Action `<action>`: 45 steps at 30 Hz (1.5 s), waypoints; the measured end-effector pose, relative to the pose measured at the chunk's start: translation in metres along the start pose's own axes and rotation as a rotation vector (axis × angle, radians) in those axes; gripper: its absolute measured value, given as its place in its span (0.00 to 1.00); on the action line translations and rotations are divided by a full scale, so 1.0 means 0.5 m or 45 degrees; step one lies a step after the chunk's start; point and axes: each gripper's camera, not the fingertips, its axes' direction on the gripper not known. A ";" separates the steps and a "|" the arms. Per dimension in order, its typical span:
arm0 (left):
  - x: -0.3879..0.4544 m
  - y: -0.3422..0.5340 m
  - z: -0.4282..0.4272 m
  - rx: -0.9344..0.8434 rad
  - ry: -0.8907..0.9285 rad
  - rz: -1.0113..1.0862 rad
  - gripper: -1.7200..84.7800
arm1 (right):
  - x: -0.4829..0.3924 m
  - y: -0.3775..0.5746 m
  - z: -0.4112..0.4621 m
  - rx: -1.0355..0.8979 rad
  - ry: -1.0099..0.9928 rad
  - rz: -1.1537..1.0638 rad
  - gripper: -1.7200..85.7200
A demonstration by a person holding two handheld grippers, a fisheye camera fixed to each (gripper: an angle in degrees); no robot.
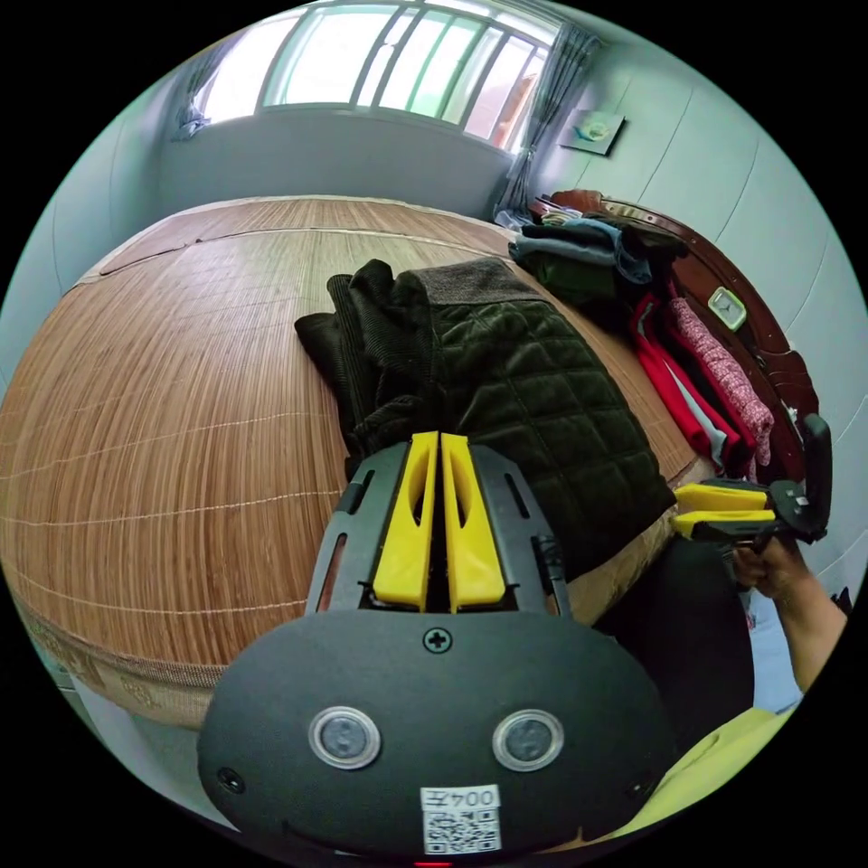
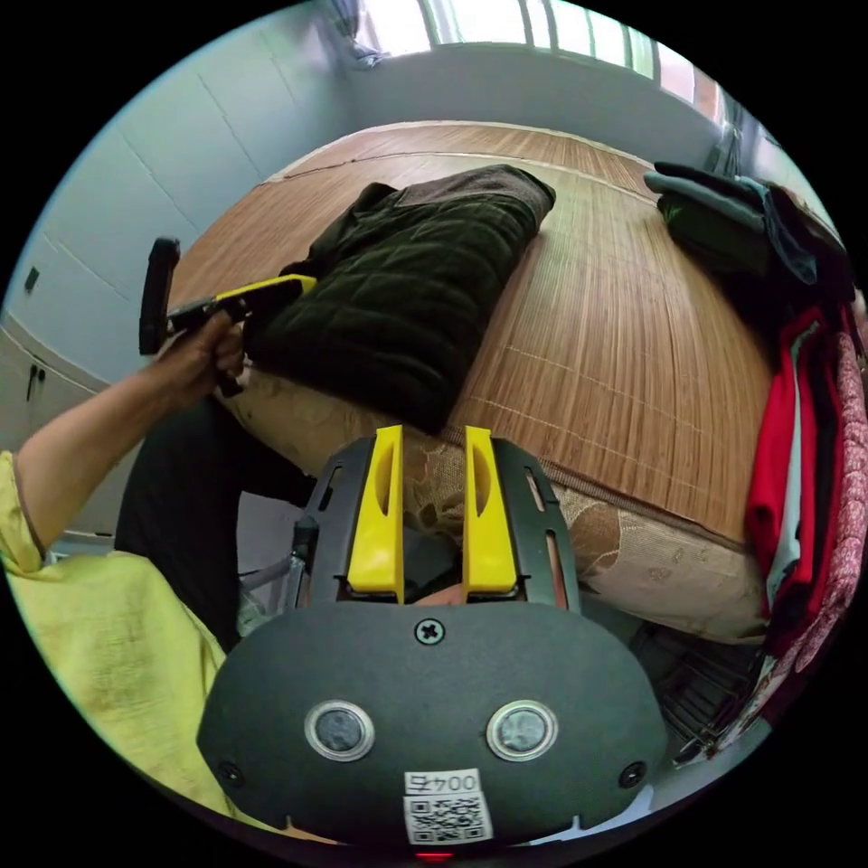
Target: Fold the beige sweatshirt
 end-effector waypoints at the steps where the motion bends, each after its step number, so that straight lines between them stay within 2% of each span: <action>1: -0.005 0.001 -0.001 0.000 0.007 -0.006 0.03 | -0.011 -0.001 0.002 0.013 0.022 -0.008 0.14; 12: -0.070 0.011 -0.013 0.019 0.056 -0.012 0.03 | -0.023 0.005 0.017 0.025 0.186 -0.037 0.08; 19: -0.148 -0.012 -0.057 0.007 0.125 -0.050 0.04 | 0.082 0.015 -0.054 -0.002 -0.112 0.110 0.08; 21: -0.195 -0.012 -0.098 0.032 0.192 -0.154 0.05 | 0.116 0.030 -0.092 0.057 -0.188 0.165 0.09; 23: -0.276 0.016 -0.152 0.065 0.285 -0.340 0.10 | 0.171 0.043 -0.120 0.124 -0.382 0.281 0.12; 26: -0.384 0.078 -0.170 0.030 0.489 -0.599 0.16 | 0.239 0.044 -0.115 0.178 -0.646 0.436 0.15; 29: -0.445 0.125 -0.161 0.012 0.629 -0.714 0.19 | 0.288 0.034 -0.082 0.174 -0.845 0.584 0.17; 35: -0.485 0.131 -0.113 -0.068 0.768 -0.761 0.24 | 0.350 0.011 -0.042 0.128 -0.943 0.714 0.21; 45: -0.543 0.174 -0.141 0.050 0.893 -0.954 0.30 | 0.390 -0.029 0.004 0.046 -1.014 0.745 0.21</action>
